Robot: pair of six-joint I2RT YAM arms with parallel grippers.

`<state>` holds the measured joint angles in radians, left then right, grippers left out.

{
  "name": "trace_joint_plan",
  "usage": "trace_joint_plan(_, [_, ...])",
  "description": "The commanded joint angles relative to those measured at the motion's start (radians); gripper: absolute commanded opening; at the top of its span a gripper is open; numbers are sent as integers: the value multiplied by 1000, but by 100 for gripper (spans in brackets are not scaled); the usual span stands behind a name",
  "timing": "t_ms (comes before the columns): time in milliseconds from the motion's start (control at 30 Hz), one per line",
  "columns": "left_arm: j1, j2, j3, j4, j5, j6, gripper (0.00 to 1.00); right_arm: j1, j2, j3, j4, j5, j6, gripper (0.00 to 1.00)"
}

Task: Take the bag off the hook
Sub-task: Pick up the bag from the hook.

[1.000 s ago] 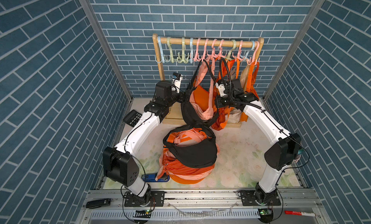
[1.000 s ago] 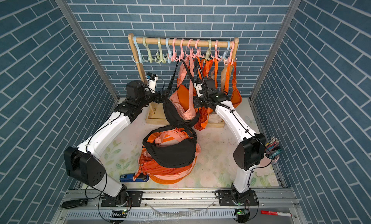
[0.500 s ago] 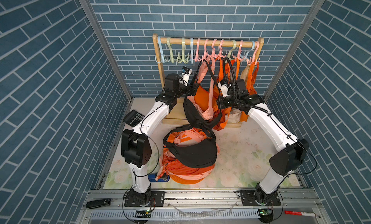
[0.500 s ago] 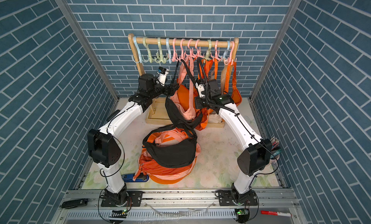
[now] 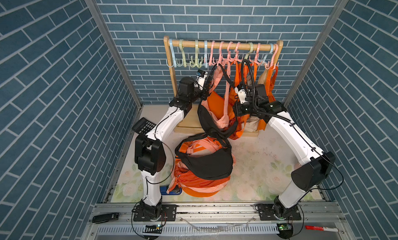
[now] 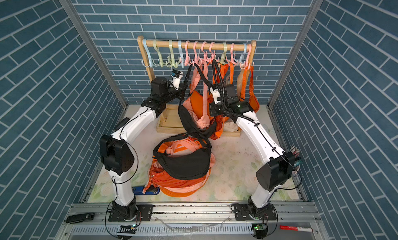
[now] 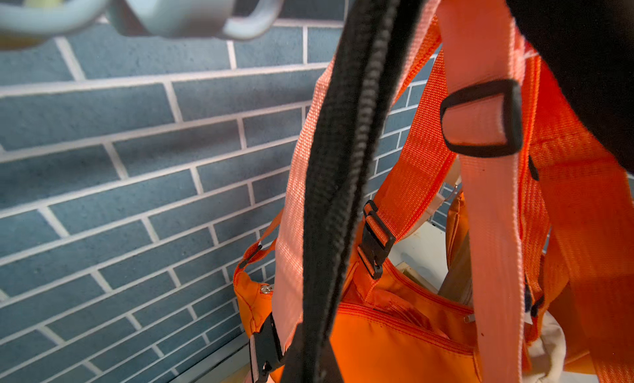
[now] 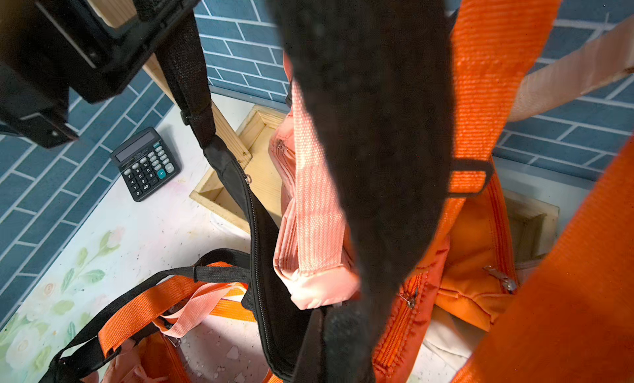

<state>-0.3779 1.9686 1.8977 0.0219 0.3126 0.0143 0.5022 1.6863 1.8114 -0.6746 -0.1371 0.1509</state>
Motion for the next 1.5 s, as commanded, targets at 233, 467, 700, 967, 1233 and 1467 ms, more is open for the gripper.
trace_joint_plan(233, [1,-75,78,-11,27,-56,0,2,19,178,-56,-19,-15,0])
trace_joint_plan(467, [1,-88,148,-74,21,-78,0,-7,108,388,-152,-28,-28,0])
trace_joint_plan(700, [0,-78,277,-174,1,-79,0,-22,203,628,-241,-42,-24,0])
trace_joint_plan(967, [1,-15,514,-314,-53,-65,0,-71,303,855,-251,-68,27,0])
trace_joint_plan(1233, [2,-8,623,-361,-85,-54,0,-102,245,808,-156,-62,59,0])
trace_joint_plan(1467, [1,-120,577,-366,-93,-40,0,-103,150,741,-135,-64,46,0])
